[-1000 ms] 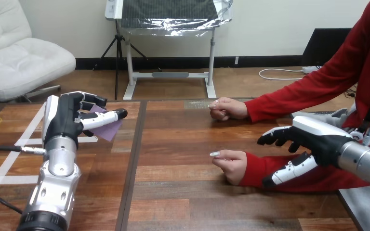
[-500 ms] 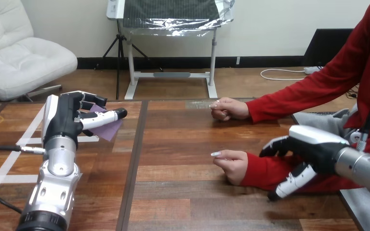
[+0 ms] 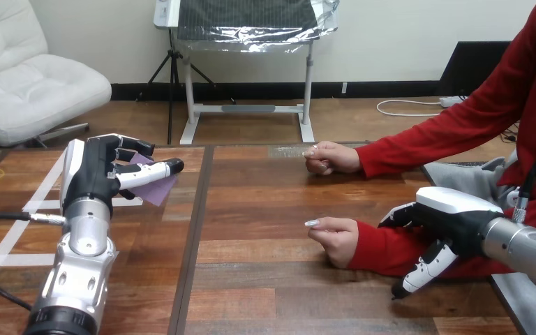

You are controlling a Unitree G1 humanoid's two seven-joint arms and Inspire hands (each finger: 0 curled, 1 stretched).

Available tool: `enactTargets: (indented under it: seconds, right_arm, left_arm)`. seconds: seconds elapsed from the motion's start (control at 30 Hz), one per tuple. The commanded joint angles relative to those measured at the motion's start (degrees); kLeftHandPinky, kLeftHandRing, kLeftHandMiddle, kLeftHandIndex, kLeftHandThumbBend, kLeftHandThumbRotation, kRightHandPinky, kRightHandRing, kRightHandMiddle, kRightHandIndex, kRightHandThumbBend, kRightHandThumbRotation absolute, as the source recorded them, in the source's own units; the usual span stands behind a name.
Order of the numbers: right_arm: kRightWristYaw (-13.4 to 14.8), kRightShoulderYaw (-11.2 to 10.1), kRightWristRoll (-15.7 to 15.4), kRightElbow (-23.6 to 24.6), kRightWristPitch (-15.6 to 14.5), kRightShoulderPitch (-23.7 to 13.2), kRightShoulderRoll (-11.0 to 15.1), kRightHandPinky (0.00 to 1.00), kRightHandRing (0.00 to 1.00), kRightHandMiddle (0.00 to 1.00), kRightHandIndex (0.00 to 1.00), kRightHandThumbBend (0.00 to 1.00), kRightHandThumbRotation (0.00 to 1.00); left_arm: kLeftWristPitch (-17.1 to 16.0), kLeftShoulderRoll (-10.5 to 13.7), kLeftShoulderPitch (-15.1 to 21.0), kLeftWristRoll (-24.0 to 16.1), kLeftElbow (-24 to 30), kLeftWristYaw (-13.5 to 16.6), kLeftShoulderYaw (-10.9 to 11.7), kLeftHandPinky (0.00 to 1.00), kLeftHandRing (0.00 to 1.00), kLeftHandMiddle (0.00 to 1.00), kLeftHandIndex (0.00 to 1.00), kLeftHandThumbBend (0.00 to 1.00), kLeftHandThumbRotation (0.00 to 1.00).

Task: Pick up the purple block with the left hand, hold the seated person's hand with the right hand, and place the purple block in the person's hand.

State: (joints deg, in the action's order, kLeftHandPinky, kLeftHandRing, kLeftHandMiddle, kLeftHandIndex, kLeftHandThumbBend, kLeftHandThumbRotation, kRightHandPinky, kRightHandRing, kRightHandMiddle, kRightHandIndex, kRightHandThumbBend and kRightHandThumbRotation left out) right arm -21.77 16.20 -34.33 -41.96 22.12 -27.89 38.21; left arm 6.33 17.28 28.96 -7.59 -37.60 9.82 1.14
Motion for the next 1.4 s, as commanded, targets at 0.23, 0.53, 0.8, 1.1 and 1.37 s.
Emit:
enactTargets:
  seconds: [0.23, 0.53, 0.8, 1.1, 1.37]
  right_arm:
    - [4.63, 2.27, -2.45, -0.68, 1.15, -4.25, -0.60, 0.63, 0.72, 0.75, 0.74, 1.00, 0.25]
    - [6.07, 3.33, -3.52, -1.07, 0.31, -4.28, -1.19, 0.63, 0.72, 0.75, 0.73, 1.00, 0.23]
    - [8.09, 4.28, -4.25, -1.70, 0.25, -4.32, -1.53, 0.63, 0.71, 0.74, 0.71, 1.00, 0.23]
    - [10.10, 5.01, -4.89, -2.32, -0.21, -4.41, -1.99, 0.59, 0.67, 0.69, 0.67, 1.00, 0.23]
    - [12.22, 5.69, -6.04, -3.62, -0.43, -4.81, -2.44, 0.48, 0.58, 0.61, 0.61, 0.94, 0.23]
  left_arm:
    - [-0.44, 0.73, 1.51, -0.57, 4.09, 0.10, 0.78, 0.45, 0.46, 0.49, 0.47, 0.69, 0.00]
    - [-0.76, 0.84, 1.50, -0.80, 3.76, 0.28, 0.68, 0.46, 0.46, 0.49, 0.47, 0.70, 0.00]
    - [-0.60, 0.69, 1.30, -0.61, 4.07, 0.46, 0.92, 0.44, 0.45, 0.48, 0.47, 0.70, 0.00]
    - [-0.35, 0.76, 1.08, -0.84, 4.44, 0.47, 0.75, 0.43, 0.46, 0.48, 0.47, 0.70, 0.00]
    - [-0.66, 0.67, 0.93, -0.68, 4.34, 0.53, 0.86, 0.44, 0.45, 0.48, 0.47, 0.70, 0.00]
